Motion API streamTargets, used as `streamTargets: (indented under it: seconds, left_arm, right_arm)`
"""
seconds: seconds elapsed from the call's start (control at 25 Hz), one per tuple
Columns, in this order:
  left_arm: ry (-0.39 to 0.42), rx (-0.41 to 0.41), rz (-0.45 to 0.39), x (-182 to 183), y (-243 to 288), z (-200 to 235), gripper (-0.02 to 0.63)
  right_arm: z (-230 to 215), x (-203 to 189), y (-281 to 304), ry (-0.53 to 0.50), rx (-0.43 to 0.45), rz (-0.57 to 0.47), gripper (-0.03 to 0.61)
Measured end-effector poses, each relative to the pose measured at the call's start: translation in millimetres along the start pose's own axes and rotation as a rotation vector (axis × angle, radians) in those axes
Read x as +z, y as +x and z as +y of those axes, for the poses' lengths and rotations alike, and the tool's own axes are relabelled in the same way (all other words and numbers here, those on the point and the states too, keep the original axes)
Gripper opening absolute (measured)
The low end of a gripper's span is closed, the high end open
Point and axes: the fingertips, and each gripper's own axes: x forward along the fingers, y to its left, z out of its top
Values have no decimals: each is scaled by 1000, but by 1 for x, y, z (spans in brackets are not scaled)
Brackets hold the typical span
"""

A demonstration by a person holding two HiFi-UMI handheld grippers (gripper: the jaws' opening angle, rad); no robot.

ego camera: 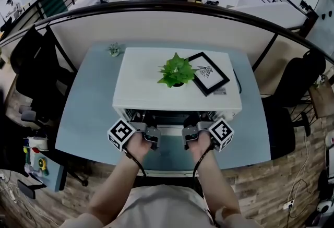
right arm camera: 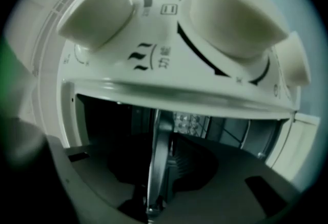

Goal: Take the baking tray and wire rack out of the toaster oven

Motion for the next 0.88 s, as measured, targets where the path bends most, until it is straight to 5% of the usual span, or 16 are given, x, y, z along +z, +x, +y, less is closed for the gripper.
streamTargets:
  seconds: [0.88]
  left_arm:
    - [-85,79,155,-37,-98,-21,101]
  right_arm:
    - [5,-33,-103,52,-146,53,91]
